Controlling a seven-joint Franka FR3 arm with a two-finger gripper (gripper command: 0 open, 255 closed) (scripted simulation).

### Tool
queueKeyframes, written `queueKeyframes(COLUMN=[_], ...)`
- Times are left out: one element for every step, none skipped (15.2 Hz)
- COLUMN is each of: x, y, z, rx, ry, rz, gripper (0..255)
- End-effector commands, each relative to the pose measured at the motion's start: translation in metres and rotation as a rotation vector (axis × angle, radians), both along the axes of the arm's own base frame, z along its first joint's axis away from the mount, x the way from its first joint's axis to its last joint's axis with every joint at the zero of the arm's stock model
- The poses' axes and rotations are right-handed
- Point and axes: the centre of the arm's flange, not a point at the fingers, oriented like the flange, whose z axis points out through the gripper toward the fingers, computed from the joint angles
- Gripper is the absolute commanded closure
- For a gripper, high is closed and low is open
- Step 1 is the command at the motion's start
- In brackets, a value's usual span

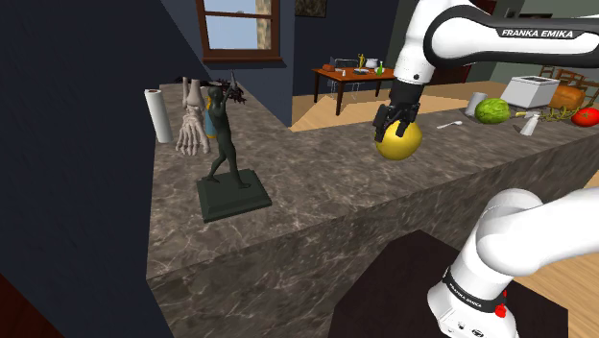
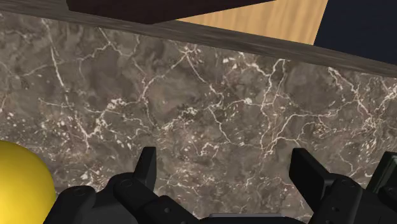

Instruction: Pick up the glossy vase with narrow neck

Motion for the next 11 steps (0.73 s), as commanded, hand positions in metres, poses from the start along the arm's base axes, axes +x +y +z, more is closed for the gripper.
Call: queueKeyframes(x=[0.0,0.003,0.007,0.01,0.014,0.017,0.021,0.024,0.028,0.031,0.034], y=[0.0,-0.012,-0.024,-0.035,-0.047,-0.059,-0.071,-0.082,-0.094,-0.106,-0.118], z=[0.0,0.005,0.009,0.014,0.019,0.024,0.029,0.033,0.038,0.043,0.048], rx=[0.0,-0.001,-0.002,-0.003,-0.004,-0.005,-0.006,-0.007,-0.008,-0.009,-0.011], ry=[0.0,0.002,0.004,0.006,0.009,0.011,0.013,0.015,0.017,0.019,0.022], rz=[0.0,-0.001,-0.001,-0.002,-0.002,-0.003,-0.003,-0.004,-0.004,-0.005,-0.005], gripper=[0,0,0,0,0,0,0,0,0,0,0])
